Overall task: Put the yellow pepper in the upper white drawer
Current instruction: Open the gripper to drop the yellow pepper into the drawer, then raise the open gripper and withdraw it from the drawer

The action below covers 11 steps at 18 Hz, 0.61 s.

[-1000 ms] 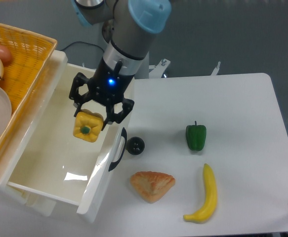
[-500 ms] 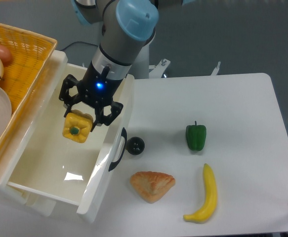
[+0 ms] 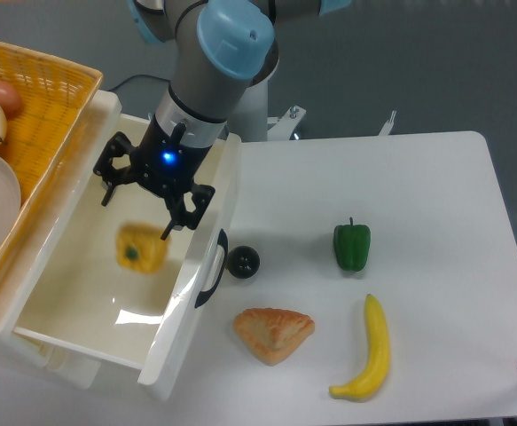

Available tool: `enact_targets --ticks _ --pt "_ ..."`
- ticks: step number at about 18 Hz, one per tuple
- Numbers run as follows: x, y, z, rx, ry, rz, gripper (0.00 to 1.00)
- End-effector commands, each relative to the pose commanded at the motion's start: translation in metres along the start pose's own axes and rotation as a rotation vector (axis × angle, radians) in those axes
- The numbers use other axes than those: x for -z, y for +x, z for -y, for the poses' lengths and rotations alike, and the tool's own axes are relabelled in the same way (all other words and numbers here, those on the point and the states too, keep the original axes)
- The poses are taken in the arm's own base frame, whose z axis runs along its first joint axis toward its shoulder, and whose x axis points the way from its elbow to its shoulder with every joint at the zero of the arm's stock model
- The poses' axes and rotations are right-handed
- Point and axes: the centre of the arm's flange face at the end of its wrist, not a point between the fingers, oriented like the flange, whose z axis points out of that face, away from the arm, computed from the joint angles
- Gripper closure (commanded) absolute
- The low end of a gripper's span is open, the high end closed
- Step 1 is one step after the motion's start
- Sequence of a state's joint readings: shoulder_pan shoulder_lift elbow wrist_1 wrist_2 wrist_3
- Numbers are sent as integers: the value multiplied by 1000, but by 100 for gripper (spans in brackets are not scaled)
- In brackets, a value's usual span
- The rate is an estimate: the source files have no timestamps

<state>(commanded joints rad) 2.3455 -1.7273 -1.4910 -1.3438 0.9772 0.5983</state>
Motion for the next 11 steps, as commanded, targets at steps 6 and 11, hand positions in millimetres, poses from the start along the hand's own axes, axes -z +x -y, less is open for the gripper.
enact_targets --ticks 6,11 --pt "7 -4 6 -88 47 37 0" --pt "26 -49 -5 -94 63 78 0"
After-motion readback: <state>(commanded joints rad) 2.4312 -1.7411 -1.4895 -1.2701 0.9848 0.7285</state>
